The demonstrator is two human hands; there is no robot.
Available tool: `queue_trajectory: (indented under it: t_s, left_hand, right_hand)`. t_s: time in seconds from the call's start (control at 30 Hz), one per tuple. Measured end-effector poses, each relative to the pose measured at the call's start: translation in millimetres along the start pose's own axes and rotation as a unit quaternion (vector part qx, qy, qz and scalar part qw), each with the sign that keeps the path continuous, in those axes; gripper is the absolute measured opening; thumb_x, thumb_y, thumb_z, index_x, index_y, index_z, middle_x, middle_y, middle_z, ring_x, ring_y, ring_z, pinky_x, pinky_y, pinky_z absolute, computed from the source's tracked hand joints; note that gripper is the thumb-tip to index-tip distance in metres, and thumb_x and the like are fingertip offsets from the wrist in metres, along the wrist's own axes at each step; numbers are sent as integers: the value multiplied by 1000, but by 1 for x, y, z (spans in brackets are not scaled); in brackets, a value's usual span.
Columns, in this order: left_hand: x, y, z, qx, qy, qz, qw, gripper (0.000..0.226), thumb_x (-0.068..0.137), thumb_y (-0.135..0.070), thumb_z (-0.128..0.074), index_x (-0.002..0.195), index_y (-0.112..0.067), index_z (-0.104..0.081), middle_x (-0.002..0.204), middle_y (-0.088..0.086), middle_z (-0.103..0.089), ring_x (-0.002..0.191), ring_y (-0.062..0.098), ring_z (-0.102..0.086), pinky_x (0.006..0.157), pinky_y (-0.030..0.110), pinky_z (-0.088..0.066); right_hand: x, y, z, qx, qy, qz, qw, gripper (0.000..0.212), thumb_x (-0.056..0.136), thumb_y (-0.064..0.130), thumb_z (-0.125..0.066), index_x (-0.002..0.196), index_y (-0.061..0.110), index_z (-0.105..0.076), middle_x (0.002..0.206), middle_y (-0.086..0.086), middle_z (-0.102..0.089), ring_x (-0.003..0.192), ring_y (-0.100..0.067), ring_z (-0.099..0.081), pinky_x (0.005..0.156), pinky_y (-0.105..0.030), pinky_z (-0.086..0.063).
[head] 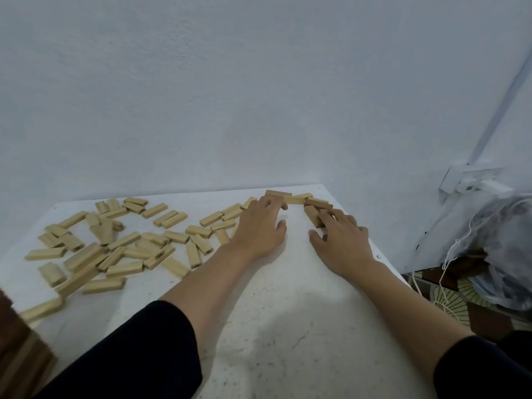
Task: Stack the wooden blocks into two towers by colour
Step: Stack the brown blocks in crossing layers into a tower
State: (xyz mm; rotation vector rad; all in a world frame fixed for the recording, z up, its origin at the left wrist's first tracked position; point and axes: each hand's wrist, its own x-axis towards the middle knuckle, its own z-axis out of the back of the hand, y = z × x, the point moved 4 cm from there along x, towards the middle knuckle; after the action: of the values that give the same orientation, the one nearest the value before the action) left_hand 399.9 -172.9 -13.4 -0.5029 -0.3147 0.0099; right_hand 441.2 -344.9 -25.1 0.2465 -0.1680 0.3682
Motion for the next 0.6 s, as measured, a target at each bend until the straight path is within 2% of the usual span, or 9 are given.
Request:
queue_trajectory:
  t_s: [0.13, 0.2, 0.33, 0.4, 0.5, 0.6]
  left_hand:
    - [29, -3, -18, 36, 22, -25, 999, 45, 105, -19, -41, 150, -24, -42, 157, -2, -37, 143, 25, -30, 113, 46, -27]
    - [36, -7, -24, 53, 23, -33, 998, 46, 107, -21, -38, 152, -28, -40, 161, -2, -31, 148, 21, -21, 114, 48, -21]
    - [52, -1, -33, 67, 52, -7, 996, 47, 109, -36, -26, 156, -31, -32, 168, -1, -20, 155, 19, -9, 118, 57, -10]
    - [54, 3, -39, 83, 72, -17, 994, 44, 109, -41, -21, 146, -37, -44, 167, -2, -22, 154, 18, -13, 117, 65, -9]
    - [49, 4, -40, 102, 48, -12, 994, 42, 109, -45, -21, 118, -37, -61, 161, -3, -33, 148, 20, -28, 113, 65, -15]
    - [44, 5, -38, 130, -12, -8, 991, 39, 107, -47, -28, 133, -40, -56, 153, -9, -41, 142, 18, -32, 109, 57, -20]
  right_hand:
    - [4, -2, -1, 24, 2, 14, 1000, 38, 103, 43, -40, 134, 25, -51, 143, 11, -49, 129, -19, -45, 98, -42, -33]
    - [2, -2, -1, 46, -6, 29, 998, 34, 102, 40, -43, 133, 28, -52, 136, 17, -52, 124, -16, -49, 97, -42, -33]
    - [3, -1, -2, 103, -34, 49, 993, 12, 99, 33, -47, 108, 35, -55, 100, 22, -55, 99, -11, -51, 90, -39, -36]
    - [8, -2, -3, 118, -44, 47, 991, 11, 102, 38, -46, 98, 34, -56, 92, 21, -55, 94, -10, -51, 87, -38, -36]
    - [16, -5, -5, 160, -52, 17, 986, 27, 102, 57, -43, 93, 35, -58, 100, 21, -58, 99, -10, -52, 91, -37, -34]
    - [20, -6, -5, 163, -39, 10, 986, 34, 98, 66, -43, 109, 38, -58, 133, 21, -51, 122, -15, -47, 100, -42, -32]
